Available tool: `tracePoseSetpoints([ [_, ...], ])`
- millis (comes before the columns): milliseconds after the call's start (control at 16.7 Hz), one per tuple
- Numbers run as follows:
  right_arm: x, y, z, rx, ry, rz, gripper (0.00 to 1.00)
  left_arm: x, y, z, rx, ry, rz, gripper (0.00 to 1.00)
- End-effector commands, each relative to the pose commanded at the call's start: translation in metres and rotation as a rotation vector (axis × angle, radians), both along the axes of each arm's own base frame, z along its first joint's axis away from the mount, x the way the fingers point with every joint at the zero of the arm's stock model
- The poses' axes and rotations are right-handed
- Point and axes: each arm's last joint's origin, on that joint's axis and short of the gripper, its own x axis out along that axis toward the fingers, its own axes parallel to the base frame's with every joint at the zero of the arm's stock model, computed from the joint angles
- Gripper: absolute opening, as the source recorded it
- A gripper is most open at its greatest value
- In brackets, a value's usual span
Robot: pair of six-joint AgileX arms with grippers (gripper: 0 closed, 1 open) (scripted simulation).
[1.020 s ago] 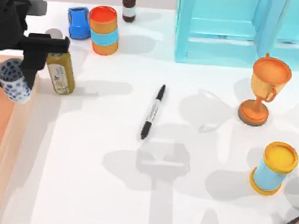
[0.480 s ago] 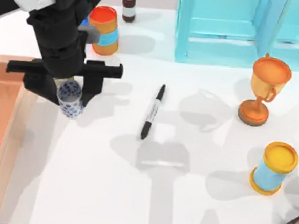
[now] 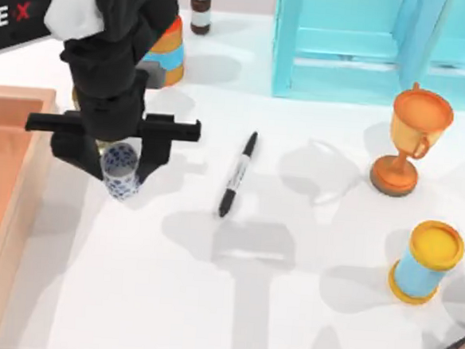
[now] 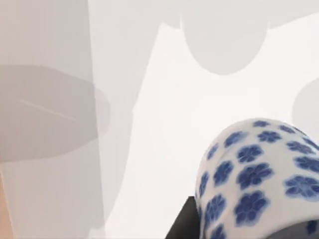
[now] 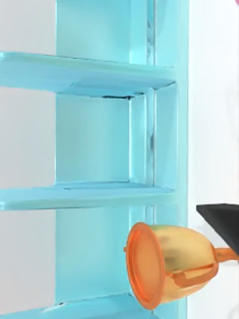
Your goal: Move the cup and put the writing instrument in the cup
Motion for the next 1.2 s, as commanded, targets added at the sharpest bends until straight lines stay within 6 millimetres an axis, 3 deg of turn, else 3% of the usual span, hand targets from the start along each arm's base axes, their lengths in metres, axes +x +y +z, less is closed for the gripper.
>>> tracePoseSetpoints([
  [240, 0.0, 0.0, 0.0, 0.0, 0.0, 0.0, 1.0, 0.0, 0.0, -0.03, -0.002, -0.004, 0.004, 0.0],
  [480, 0.0, 0.0, 0.0, 0.0, 0.0, 0.0, 1.0, 0.0, 0.0, -0.034, -0.001, -0.001, 0.005, 0.0],
  [1200, 0.0, 0.0, 0.0, 0.0, 0.0, 0.0, 1.0, 0.0, 0.0, -0.034, -0.001, -0.001, 0.005, 0.9],
])
